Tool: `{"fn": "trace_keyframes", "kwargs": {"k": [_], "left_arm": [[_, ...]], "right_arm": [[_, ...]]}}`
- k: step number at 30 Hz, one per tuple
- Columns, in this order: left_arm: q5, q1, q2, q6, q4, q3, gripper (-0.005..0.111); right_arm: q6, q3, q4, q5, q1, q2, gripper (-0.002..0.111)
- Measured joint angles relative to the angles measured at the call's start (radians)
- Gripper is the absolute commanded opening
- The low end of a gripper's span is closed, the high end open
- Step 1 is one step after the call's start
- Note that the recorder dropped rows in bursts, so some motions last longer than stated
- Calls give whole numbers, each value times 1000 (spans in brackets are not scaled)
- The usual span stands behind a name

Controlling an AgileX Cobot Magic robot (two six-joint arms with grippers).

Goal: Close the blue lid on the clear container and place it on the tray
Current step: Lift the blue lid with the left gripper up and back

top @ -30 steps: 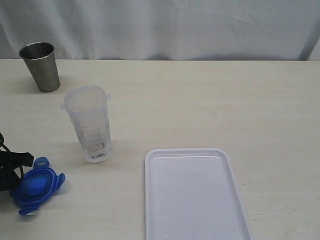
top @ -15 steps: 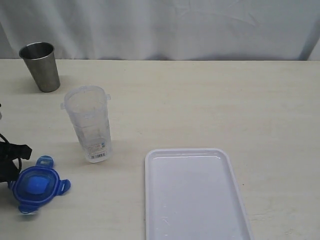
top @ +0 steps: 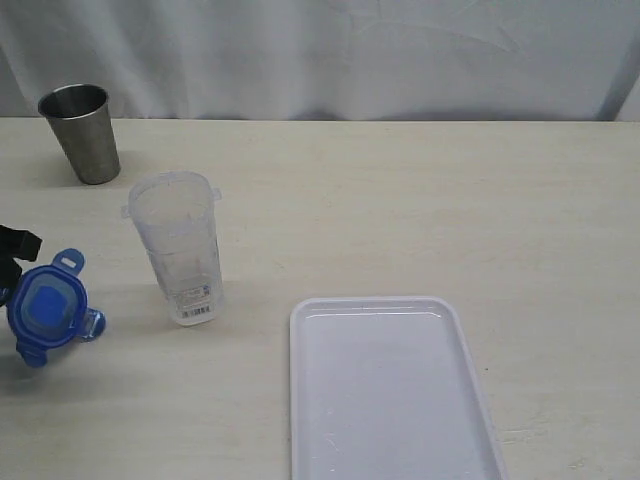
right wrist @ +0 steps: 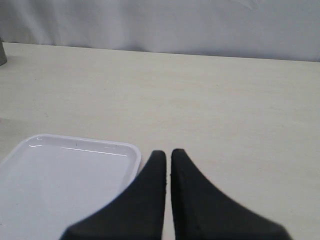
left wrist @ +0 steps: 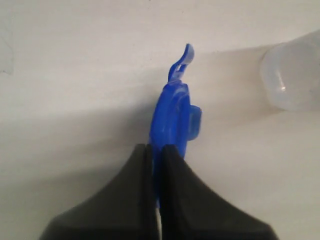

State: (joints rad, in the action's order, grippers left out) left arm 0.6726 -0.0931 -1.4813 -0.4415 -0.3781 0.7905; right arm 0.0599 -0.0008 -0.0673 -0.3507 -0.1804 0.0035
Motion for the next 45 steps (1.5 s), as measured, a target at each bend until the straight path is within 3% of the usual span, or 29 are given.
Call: {"fn": "trace_keyframes", "kwargs": {"k": [18, 28, 32, 36, 39, 45], "left_arm": [[-88, 0, 118, -107, -26, 112, 0], [-92, 0, 118, -363, -268, 210, 0], [-92, 0, 118, -587, -475, 239, 0], [-133, 70, 118, -779, -549, 239, 0], [-202, 179, 118, -932, -555, 239, 0], [-343, 358, 122, -989, -393, 239, 0]], "right_arm": [[0, 0, 0, 0, 0, 0, 4], [0, 0, 0, 0, 0, 0, 4], [0, 0, 0, 0, 0, 0, 4], [0, 0, 0, 0, 0, 0, 4], [0, 0, 0, 0, 0, 0, 4], [0, 0, 0, 0, 0, 0, 4]]}}
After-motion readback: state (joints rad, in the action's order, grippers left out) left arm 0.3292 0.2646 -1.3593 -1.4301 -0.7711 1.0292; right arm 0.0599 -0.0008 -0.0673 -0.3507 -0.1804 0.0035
